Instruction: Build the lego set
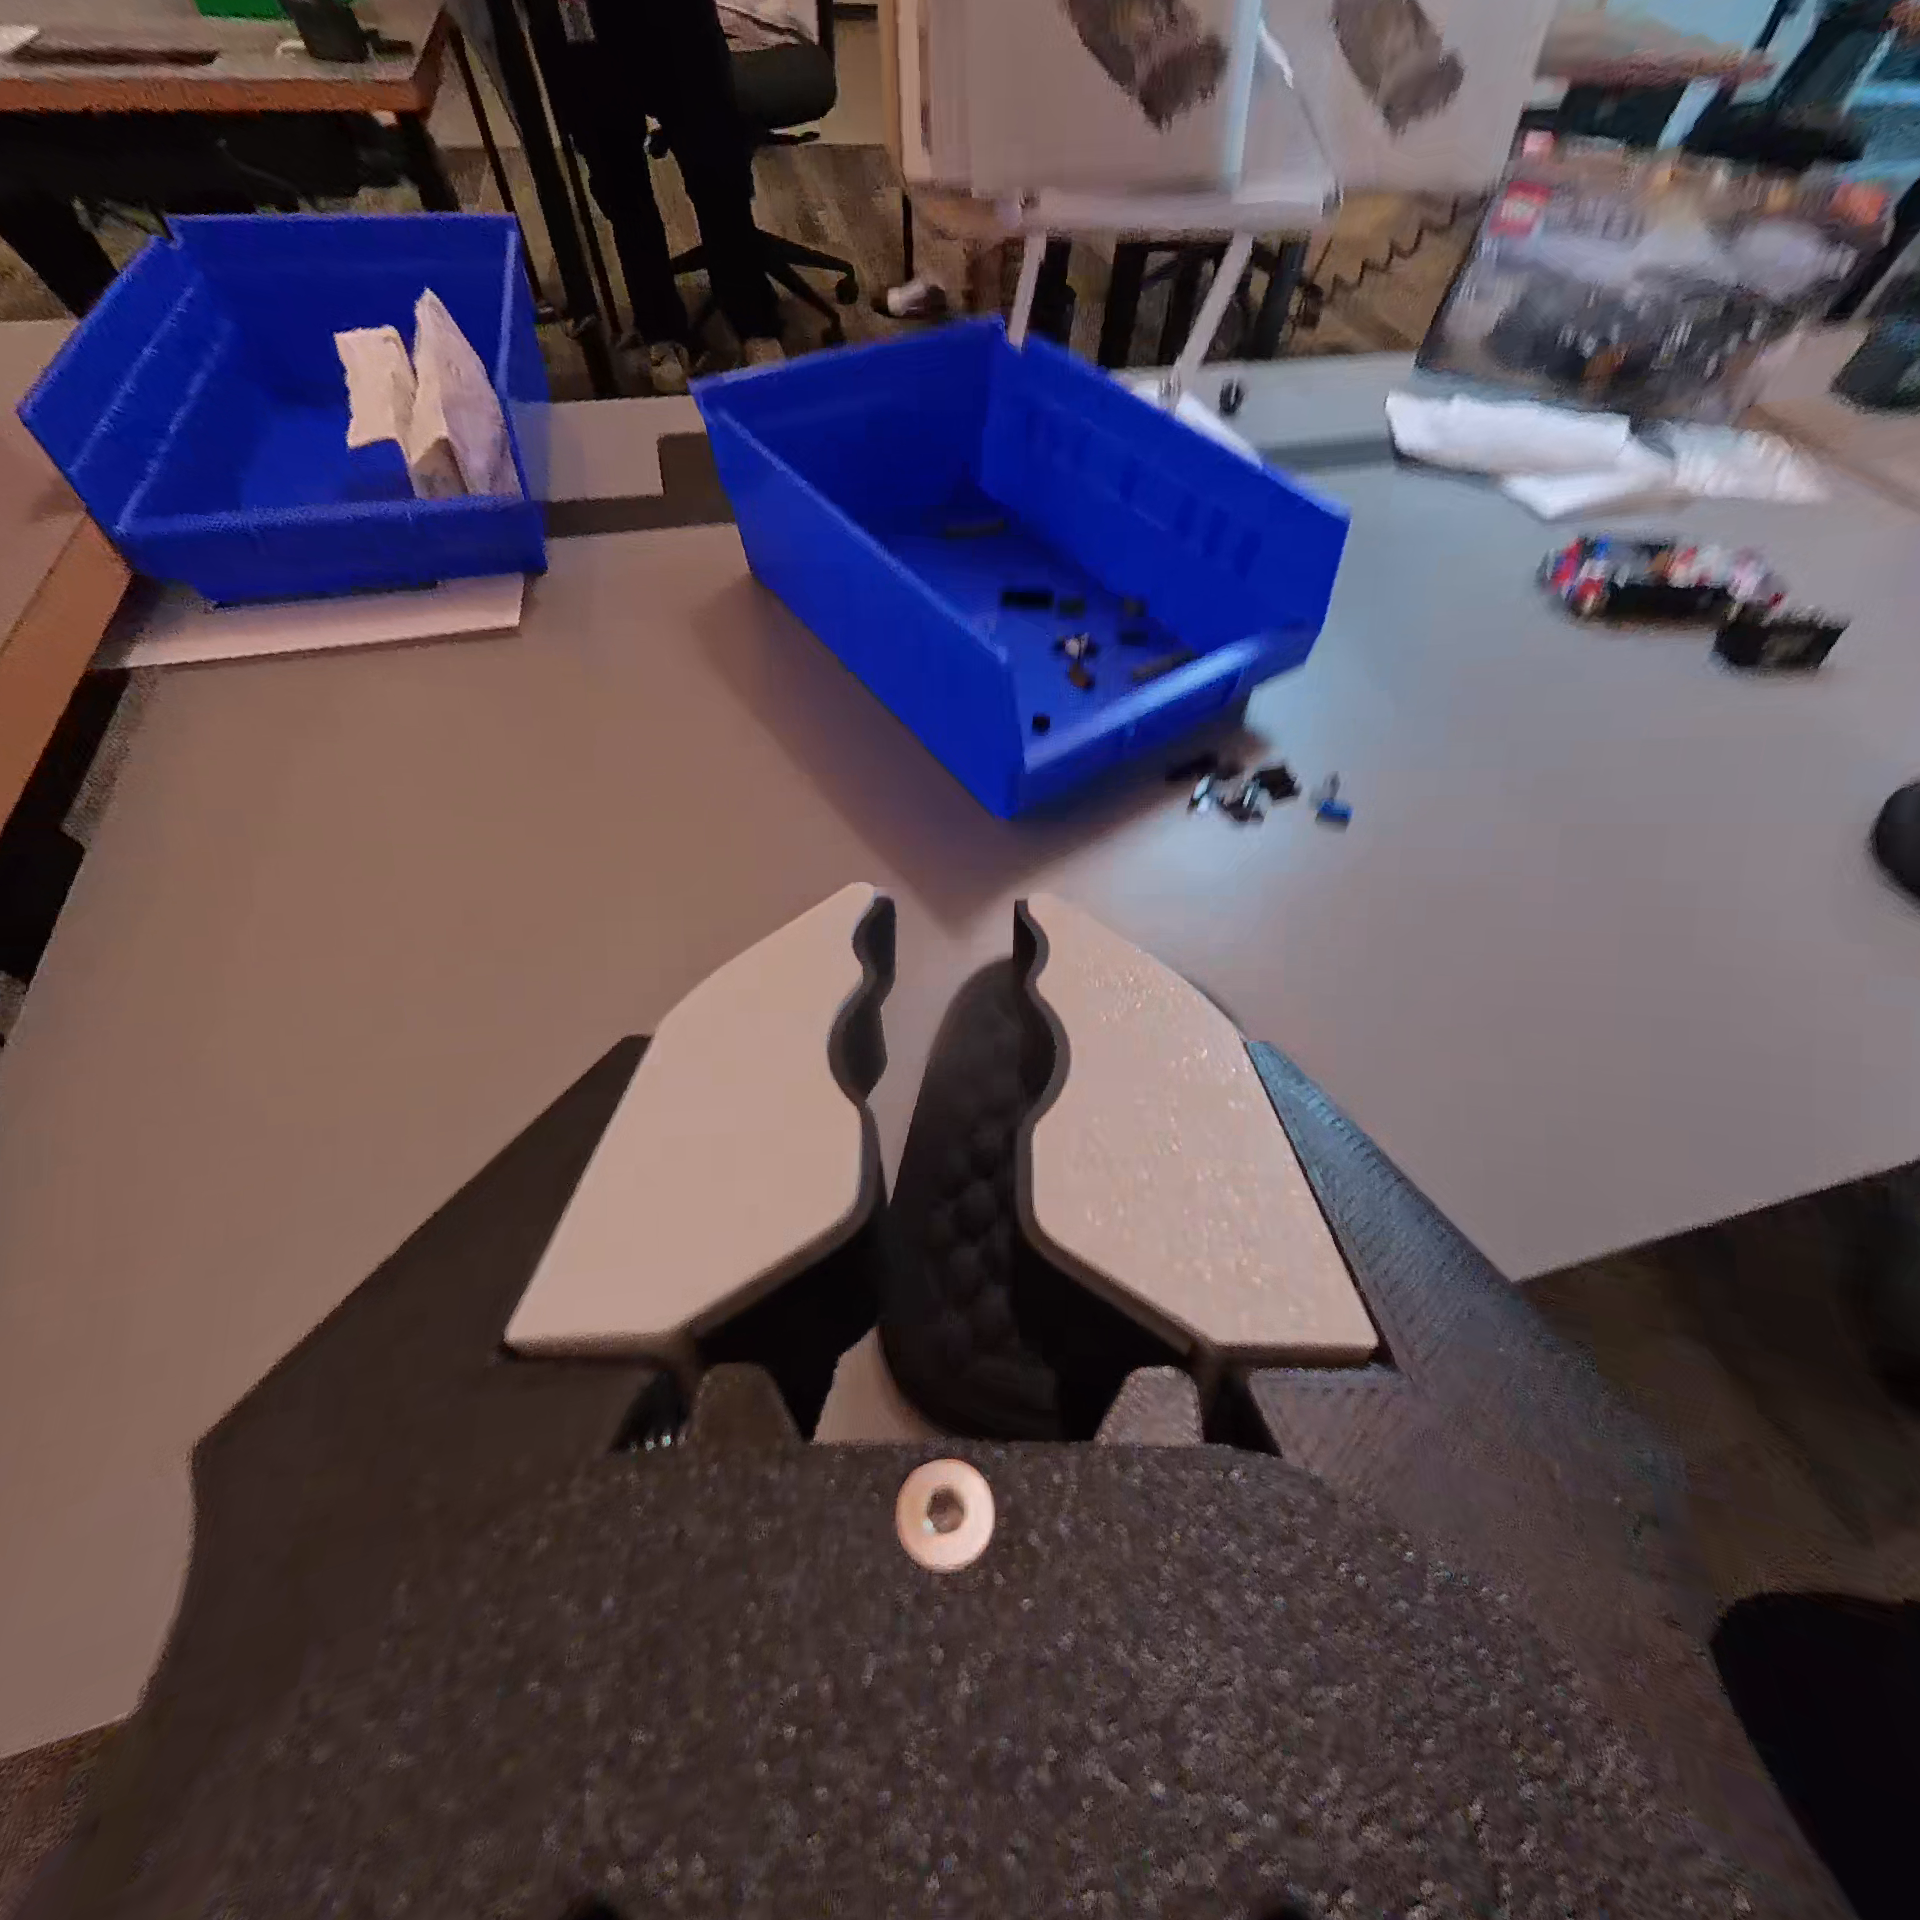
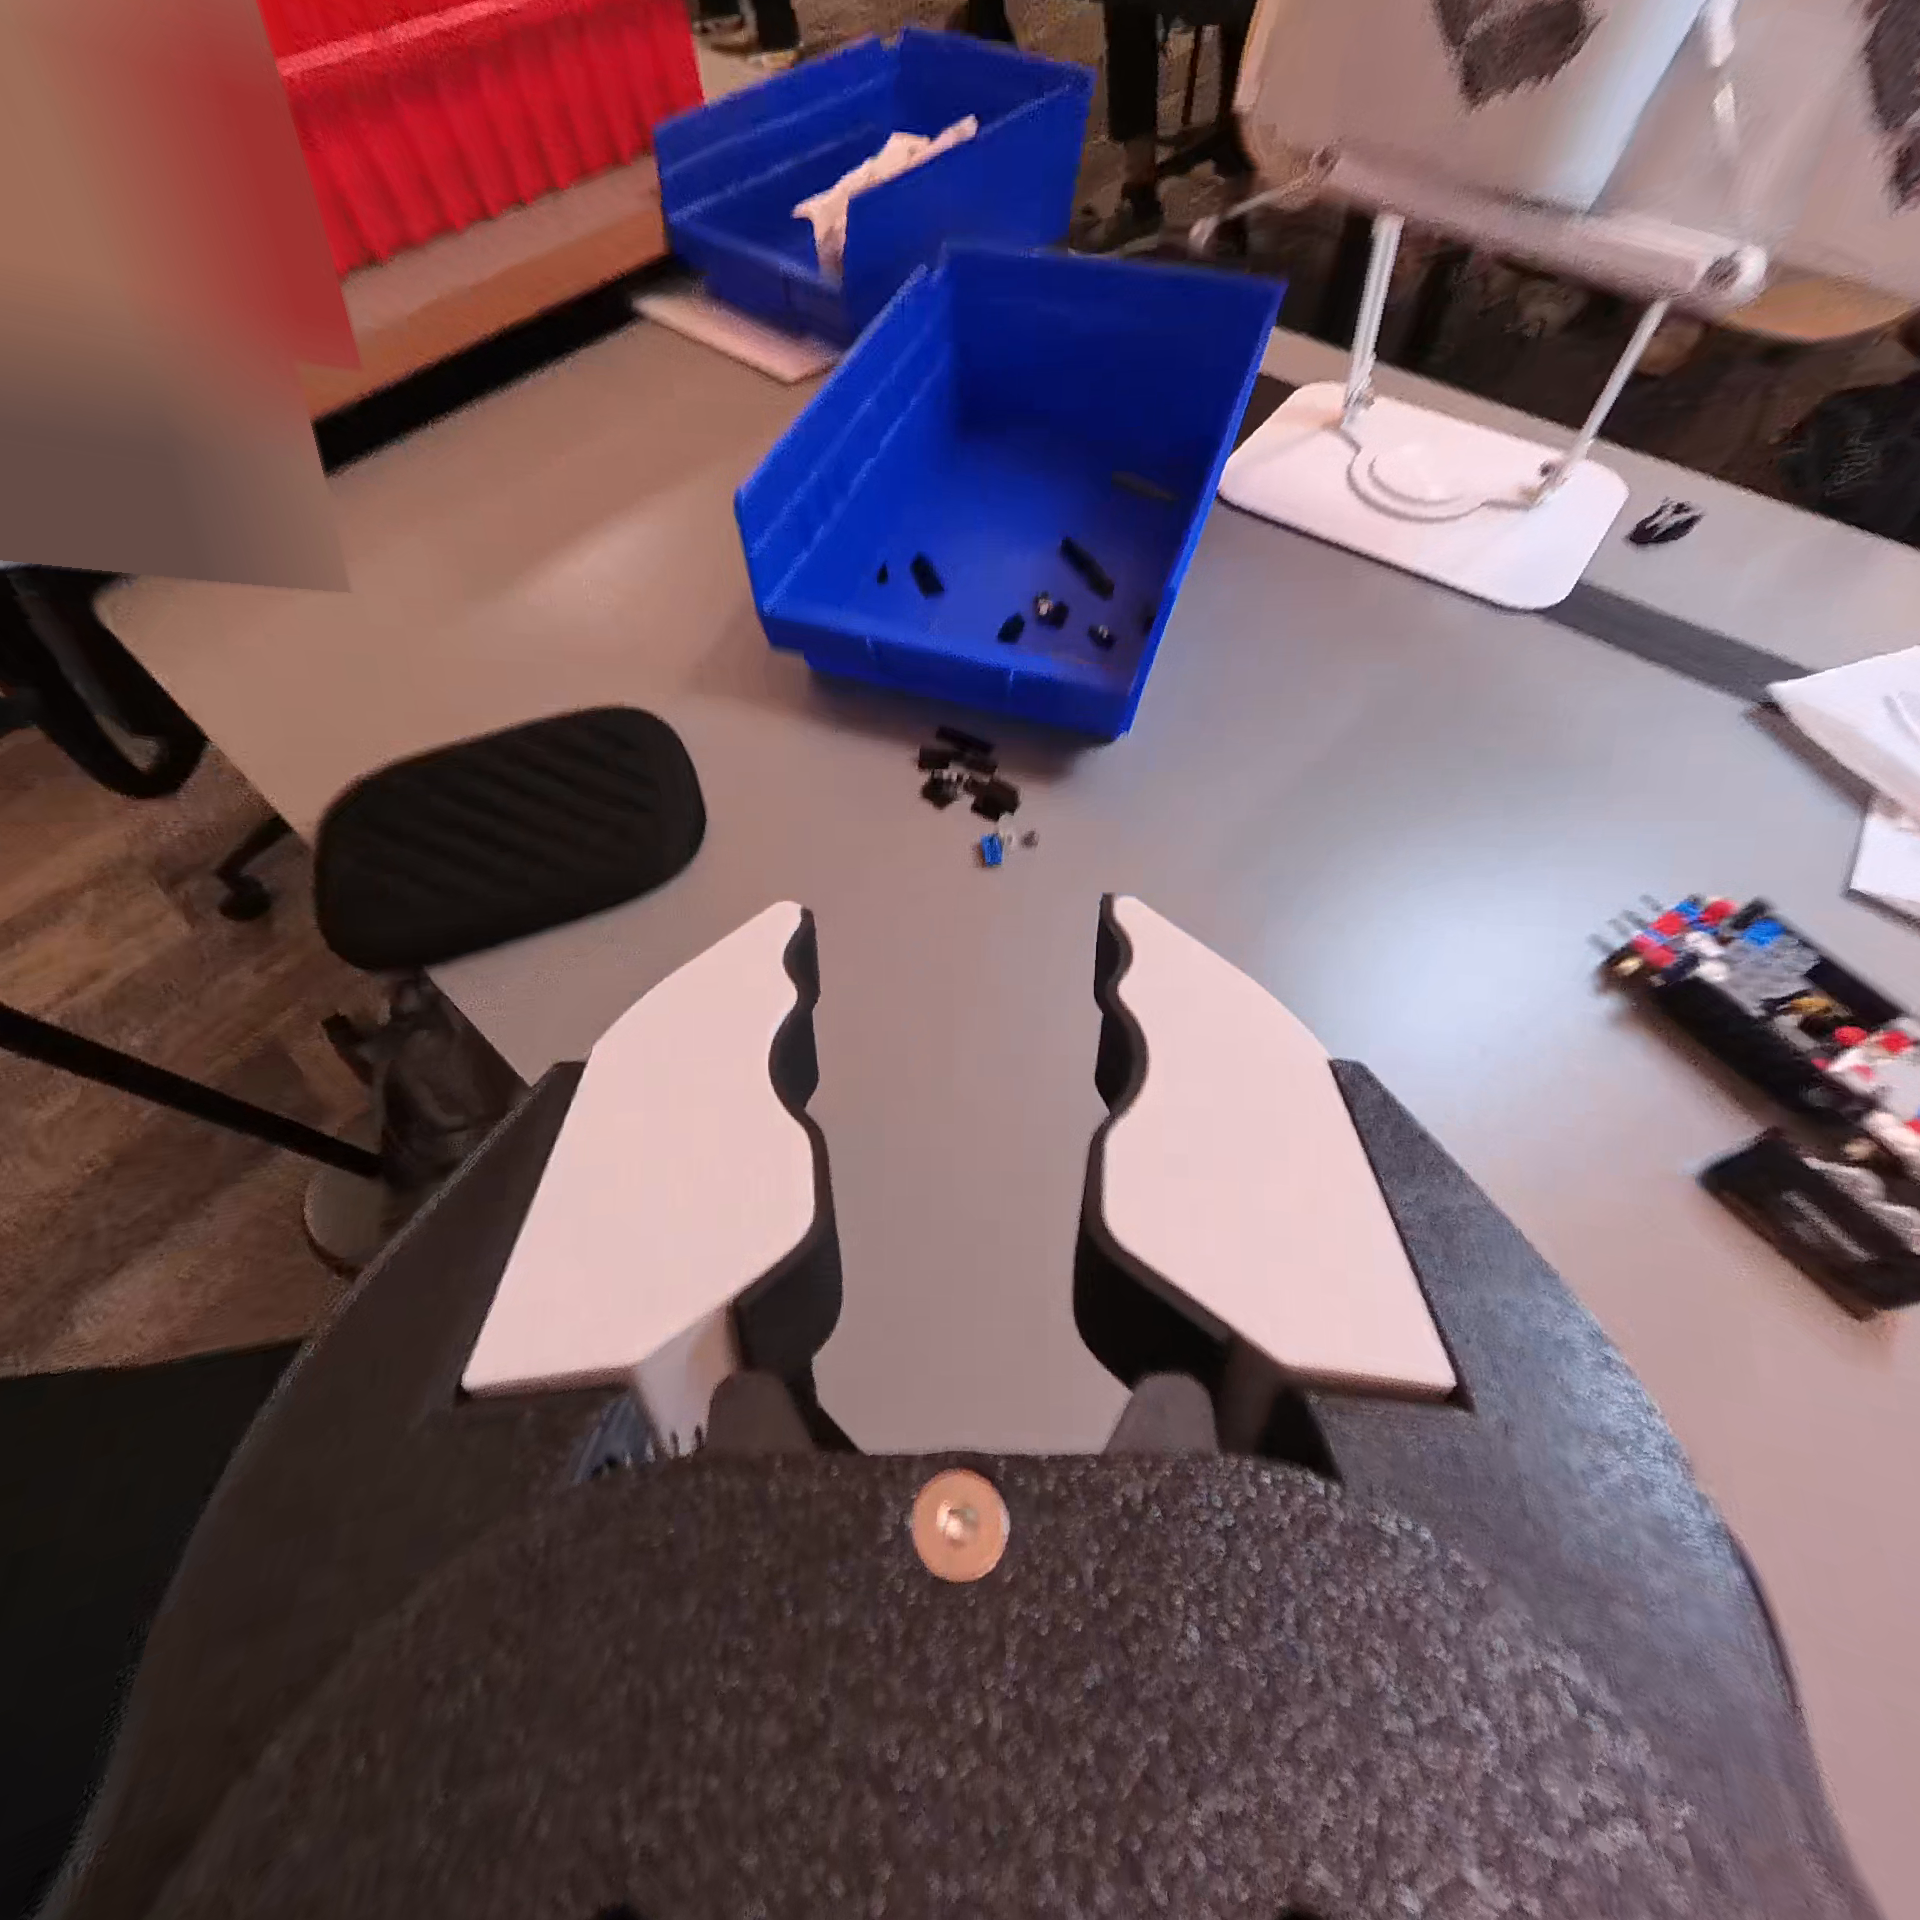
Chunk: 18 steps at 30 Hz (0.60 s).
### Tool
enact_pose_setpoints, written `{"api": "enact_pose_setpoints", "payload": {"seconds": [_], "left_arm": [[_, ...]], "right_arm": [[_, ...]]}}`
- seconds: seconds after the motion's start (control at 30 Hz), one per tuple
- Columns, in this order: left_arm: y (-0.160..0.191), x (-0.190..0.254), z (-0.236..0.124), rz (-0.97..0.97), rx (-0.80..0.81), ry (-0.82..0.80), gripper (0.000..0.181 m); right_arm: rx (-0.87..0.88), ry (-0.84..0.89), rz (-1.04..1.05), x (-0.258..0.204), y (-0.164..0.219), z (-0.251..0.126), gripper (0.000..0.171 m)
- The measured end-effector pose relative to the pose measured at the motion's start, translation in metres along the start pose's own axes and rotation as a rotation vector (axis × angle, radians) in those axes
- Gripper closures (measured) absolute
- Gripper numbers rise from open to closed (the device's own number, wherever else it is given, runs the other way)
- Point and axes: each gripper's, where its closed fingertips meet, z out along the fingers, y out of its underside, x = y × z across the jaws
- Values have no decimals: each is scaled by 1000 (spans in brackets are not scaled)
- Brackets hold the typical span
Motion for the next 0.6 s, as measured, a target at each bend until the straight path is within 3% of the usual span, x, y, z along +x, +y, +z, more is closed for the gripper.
{"api": "enact_pose_setpoints", "payload": {"seconds": [0.13, 0.27, 0.33, 0.4, 0.47, 0.6], "left_arm": [[90, 1, 2, 134, 10, -4, 160], [166, 11, 1, 255, 60, 61, 160], [182, 23, -9, 292, 157, 103, 166], [200, 33, -21, 329, 180, 124, 160], [201, 33, -44, 312, 256, 111, 161], [202, 34, -99, 190, 261, 99, 158]], "right_arm": [[79, -19, -75, -2, 75, 24, 118], [186, -8, -148, -21, 138, 17, 118], [235, 11, -183, -39, 161, -1, 118], [271, 46, -189, -56, 179, -28, 118], [279, 114, -204, -67, 196, -62, 117], [241, 288, -120, -76, 215, -135, 116]]}}
